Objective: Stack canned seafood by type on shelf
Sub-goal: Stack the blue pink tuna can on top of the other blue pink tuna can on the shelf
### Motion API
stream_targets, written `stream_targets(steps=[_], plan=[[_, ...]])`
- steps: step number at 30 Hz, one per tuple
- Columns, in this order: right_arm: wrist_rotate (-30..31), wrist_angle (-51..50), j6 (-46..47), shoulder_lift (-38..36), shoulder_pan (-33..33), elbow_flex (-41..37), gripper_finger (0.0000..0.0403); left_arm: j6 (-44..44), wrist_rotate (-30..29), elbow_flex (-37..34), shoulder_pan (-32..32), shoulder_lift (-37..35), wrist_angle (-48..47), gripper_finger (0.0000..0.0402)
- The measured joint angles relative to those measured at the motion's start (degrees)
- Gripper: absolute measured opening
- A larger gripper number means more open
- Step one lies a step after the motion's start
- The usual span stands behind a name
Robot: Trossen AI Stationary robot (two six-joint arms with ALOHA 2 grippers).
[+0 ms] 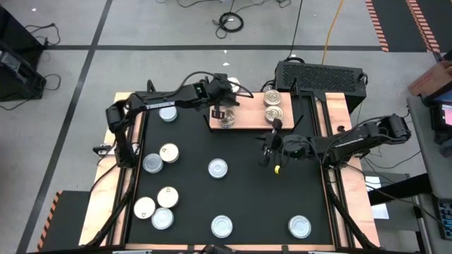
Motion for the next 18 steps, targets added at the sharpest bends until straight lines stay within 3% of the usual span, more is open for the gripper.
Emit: stream_targets(steps=[18], plan=[[-0.07,-4.47,0.15,-4.35,0.02,0.02,0.0,-1.42,2.91,0.0,2.97,2.89,-3.68,0.0]])
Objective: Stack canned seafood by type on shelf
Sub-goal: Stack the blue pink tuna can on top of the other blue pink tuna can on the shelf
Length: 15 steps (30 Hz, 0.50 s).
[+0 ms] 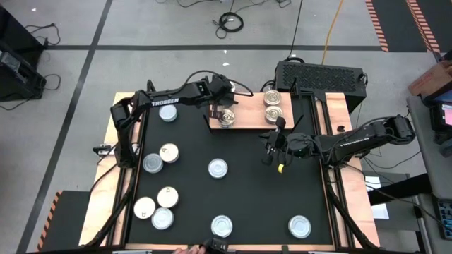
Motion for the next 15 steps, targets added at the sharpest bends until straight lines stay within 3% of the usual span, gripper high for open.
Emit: stream_targets(steps=[15], plan=[[-0.08,0.16,0.02,0.0,0.0,0.0,0.0,-0.15,1.16,-0.07,0.33,0.76,-1.7,0.0]])
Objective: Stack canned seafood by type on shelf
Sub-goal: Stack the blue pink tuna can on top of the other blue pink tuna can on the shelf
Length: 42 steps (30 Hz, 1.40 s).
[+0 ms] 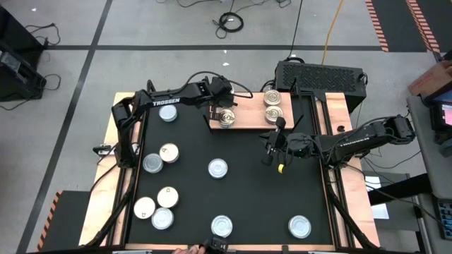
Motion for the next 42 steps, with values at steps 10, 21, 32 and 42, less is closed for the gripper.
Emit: stream_targets(steps=[10,21,32,42], plan=[[-0.01,0.02,0.02,0.0,0.0,0.0,0.0,0.03,0.0,0.02,0.0,-0.02,0.19,0.0],[-0.01,0.02,0.02,0.02,0.0,0.0,0.0,0.11,-0.03,0.02,0.0,-0.02,0.19,0.0008],[0.0,0.02,0.02,0.02,0.0,0.0,0.0,0.17,-0.9,0.0,-0.07,-0.04,0.26,0.002],[-0.01,0.0,0.02,0.02,0.02,0.0,0.0,0.63,-0.75,0.02,-0.07,-0.04,0.26,0.002]])
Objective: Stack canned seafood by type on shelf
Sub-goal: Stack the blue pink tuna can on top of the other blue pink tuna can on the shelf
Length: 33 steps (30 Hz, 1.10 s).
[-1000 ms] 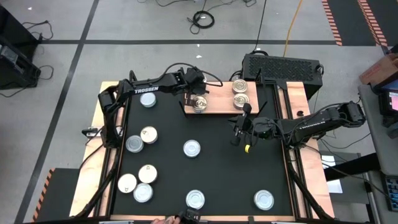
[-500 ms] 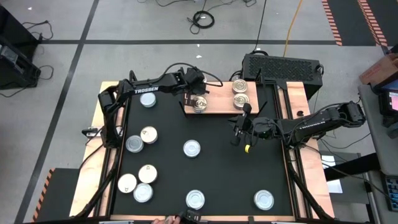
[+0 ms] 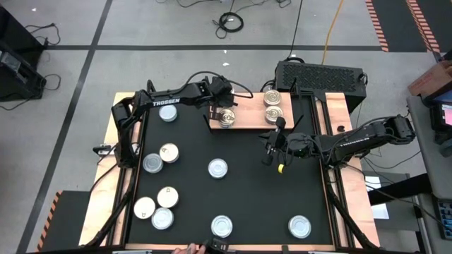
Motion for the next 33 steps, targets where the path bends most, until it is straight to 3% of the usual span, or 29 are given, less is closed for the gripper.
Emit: stream_targets(steps=[11,19,28,33], plan=[[0.0,-0.15,0.0,0.0,0.02,-0.01,0.0,3.91,2.7,0.0,-0.8,-0.04,0.11,0.0021],[-0.02,-0.21,0.0,0.02,0.02,-0.02,0.0,4.48,-2.84,0.0,-2.25,-0.68,0.48,0.0021],[-0.12,-0.06,0.0,0.02,0.02,-0.01,0.0,3.58,-4.67,0.0,-7.4,-7.77,-0.27,0.0021],[-0.33,0.0,0.2,0.02,0.17,0.0,0.0,-3.6,-4.55,0.0,-10.67,-14.51,-5.03,0.0021]])
